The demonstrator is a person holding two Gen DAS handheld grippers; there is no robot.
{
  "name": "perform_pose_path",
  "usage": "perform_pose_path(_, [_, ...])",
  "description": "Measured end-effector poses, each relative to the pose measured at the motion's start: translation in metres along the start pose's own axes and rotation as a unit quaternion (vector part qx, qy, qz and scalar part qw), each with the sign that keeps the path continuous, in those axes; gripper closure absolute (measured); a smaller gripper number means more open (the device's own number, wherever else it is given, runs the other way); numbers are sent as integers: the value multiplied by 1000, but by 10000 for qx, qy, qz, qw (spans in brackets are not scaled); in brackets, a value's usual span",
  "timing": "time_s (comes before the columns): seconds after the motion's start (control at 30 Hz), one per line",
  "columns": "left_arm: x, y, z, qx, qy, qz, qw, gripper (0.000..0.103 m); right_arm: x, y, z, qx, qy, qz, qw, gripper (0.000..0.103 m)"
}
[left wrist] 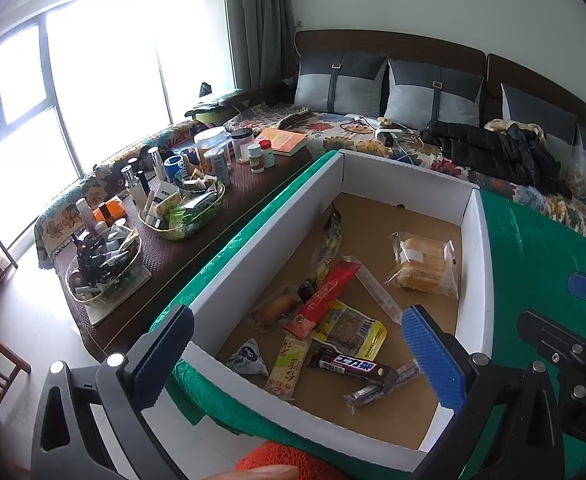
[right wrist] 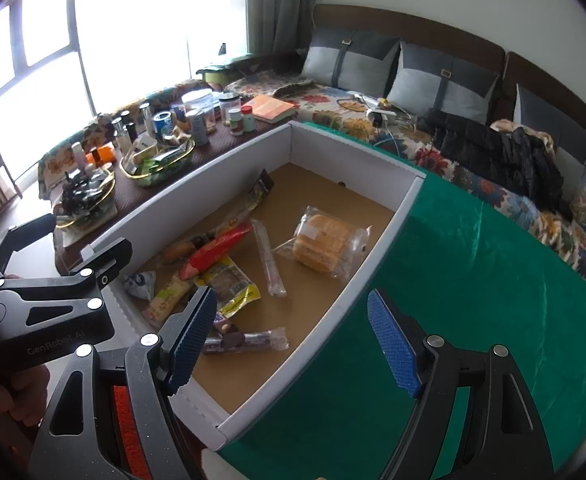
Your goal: Organize snacks
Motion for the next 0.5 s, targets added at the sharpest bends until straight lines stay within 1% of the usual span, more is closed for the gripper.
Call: perform_pose_path(0.5, [2, 2, 1, -9, 40, -19, 10000, 0, 0, 1, 2, -10, 20, -14, 10000, 22])
Point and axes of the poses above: each gripper's, at about its wrist camera, not at the fingertips, and z roughly the way its jaws point, y to its left, x to its underside, the point moved 3 cm from there along z, roughly the way its jaws point, and after that the axes turned 2 degrees about -x, right-handed, at the moved point
